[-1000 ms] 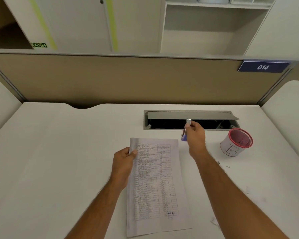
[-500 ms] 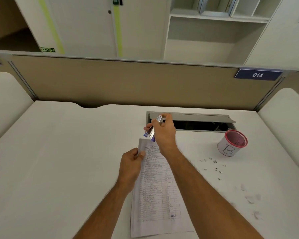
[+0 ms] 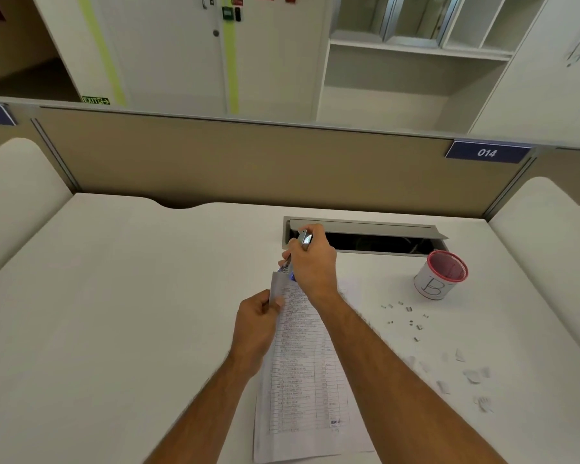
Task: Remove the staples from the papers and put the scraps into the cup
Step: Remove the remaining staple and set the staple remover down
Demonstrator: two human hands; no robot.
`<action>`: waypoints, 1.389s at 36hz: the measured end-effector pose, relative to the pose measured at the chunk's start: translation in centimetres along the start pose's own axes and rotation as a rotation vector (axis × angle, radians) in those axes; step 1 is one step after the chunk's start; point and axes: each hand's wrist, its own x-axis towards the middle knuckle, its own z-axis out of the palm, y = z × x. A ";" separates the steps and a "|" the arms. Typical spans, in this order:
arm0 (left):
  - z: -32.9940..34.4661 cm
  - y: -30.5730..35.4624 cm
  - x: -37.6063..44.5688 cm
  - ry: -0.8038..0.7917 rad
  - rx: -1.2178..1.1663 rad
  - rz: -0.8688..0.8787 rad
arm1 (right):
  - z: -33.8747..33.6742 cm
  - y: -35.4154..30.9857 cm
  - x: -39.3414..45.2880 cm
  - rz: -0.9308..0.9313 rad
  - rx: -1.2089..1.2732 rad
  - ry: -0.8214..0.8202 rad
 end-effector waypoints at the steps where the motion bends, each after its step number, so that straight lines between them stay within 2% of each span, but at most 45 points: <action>1: 0.0 0.1 -0.2 0.000 0.000 0.002 | -0.1 -0.1 -0.1 -0.006 -0.009 0.001; 18: 0.6 1.5 -1.7 -0.005 0.048 0.061 | -0.9 -1.3 -2.3 -0.071 -0.276 0.011; 50: 1.4 1.4 -2.6 -0.066 0.034 0.043 | -0.2 -0.3 -2.3 0.025 -0.297 0.136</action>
